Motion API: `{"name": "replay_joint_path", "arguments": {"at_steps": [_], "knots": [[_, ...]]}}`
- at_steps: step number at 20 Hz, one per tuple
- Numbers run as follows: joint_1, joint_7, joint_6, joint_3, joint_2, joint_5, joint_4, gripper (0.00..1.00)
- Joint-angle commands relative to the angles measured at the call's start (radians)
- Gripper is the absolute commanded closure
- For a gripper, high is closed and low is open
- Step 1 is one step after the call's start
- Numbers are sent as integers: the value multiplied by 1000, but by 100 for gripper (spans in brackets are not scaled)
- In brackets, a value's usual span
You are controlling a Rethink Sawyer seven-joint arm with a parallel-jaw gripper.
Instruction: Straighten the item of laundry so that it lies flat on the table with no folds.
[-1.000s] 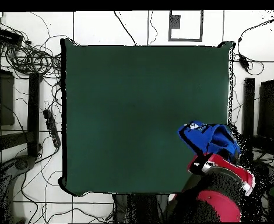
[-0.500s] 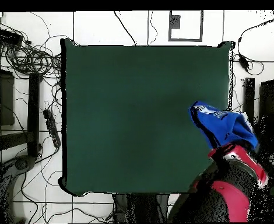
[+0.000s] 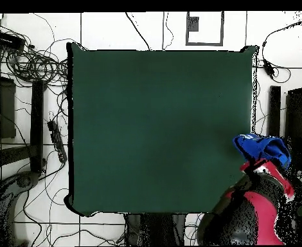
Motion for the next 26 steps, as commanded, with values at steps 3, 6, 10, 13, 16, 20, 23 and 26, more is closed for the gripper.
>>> {"name": "replay_joint_path", "arguments": {"at_steps": [3,6,10,13,16,20,23,26], "knots": [[181,284,-30,50,148,143,177,100],[298,321,4,-6,206,255,188,100],[407,355,44,-26,273,379,192,100],[496,365,130,-60,315,471,182,100],[579,380,245,-103,364,548,157,100],[678,457,394,-153,423,625,124,100],[721,486,421,-155,442,645,115,100],[827,557,468,-243,532,672,92,100]]}}
